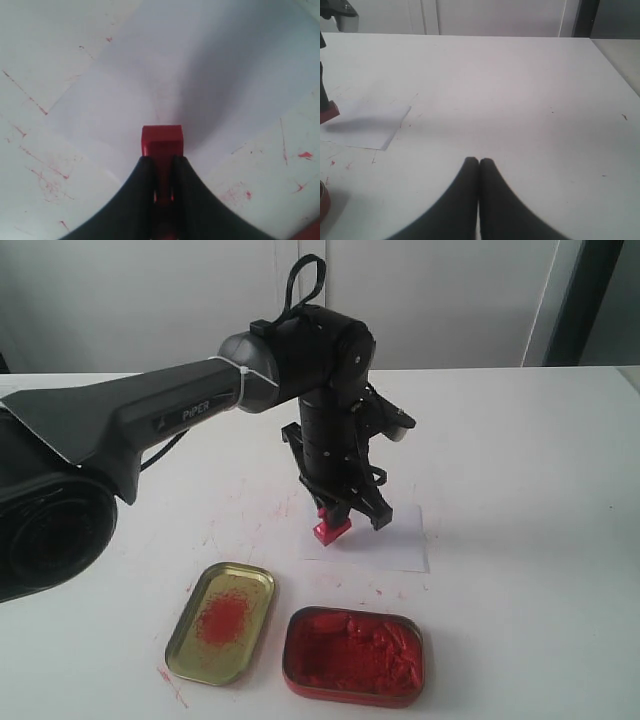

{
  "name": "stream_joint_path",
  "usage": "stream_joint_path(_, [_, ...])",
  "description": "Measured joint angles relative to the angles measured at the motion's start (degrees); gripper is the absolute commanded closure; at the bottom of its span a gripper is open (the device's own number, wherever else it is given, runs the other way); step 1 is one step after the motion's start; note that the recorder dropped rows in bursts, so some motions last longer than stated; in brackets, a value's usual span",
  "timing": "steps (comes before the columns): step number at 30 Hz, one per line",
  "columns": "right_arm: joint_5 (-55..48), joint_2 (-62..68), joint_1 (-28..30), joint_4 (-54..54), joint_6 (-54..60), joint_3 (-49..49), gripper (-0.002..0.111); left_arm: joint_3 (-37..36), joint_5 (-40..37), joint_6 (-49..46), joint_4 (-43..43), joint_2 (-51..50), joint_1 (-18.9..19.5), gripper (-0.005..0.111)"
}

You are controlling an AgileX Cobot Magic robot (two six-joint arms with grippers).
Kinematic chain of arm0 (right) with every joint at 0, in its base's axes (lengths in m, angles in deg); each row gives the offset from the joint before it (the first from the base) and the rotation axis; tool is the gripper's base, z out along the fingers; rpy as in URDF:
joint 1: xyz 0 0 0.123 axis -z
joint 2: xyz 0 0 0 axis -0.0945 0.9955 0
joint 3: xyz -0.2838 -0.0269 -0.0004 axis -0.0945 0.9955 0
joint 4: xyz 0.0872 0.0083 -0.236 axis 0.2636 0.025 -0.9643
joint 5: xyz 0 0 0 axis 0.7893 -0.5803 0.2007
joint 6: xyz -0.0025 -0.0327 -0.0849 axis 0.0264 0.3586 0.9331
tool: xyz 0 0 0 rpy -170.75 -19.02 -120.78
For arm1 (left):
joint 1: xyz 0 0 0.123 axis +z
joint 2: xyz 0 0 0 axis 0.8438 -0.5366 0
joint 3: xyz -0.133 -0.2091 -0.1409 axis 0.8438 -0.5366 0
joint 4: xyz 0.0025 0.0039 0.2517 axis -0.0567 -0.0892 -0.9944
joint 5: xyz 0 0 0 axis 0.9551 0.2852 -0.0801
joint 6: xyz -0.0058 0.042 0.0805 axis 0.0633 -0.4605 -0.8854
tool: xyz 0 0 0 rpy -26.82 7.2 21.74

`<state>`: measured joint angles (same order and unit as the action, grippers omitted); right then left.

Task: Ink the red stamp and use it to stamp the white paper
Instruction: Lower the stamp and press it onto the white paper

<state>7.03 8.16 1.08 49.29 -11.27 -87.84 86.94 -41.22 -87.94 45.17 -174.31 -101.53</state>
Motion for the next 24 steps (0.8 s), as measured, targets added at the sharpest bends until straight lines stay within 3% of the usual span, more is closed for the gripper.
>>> stream_joint_path(24, [0.0, 0.0, 0.0, 0.0, -1.0, 0.0, 0.108, 1.6, 0.0, 0.1, 0.2, -3.6, 0.0, 0.107])
